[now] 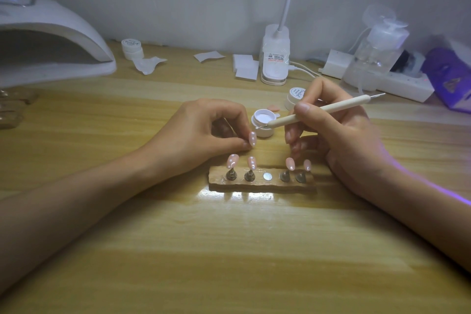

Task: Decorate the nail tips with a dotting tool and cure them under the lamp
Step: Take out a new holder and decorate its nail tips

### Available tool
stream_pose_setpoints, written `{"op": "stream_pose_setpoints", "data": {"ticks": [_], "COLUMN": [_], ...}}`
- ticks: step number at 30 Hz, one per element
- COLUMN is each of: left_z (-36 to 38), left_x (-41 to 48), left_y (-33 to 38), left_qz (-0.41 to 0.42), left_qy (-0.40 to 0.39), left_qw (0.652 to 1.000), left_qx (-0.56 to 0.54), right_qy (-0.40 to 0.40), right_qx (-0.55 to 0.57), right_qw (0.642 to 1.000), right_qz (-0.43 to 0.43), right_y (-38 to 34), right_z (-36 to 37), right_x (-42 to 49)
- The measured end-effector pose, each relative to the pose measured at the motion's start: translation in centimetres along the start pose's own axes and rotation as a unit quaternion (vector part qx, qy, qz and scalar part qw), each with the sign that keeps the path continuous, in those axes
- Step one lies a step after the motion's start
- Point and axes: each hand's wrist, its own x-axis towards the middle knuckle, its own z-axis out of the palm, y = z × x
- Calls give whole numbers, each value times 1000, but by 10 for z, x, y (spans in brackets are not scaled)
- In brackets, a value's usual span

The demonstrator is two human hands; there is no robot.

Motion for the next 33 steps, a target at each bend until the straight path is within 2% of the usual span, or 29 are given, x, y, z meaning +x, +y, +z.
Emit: {"op": "stream_pose_setpoints", "data": {"ticks": [12,33], "left_z": [0,0], "left_x": [0,1], "left_y": [-1,-2], "left_qz": [4,6], "left_qy": [0,0], "left_qw": [1000,1000], "left_qx": [-3,-1], "right_qy": [-5,-5], "right_qx": [1,1], "right_qw": [999,1000], "right_qz": [38,14], "right_y": [4,1], "right_z": [-2,-1], "right_x": [1,1]}}
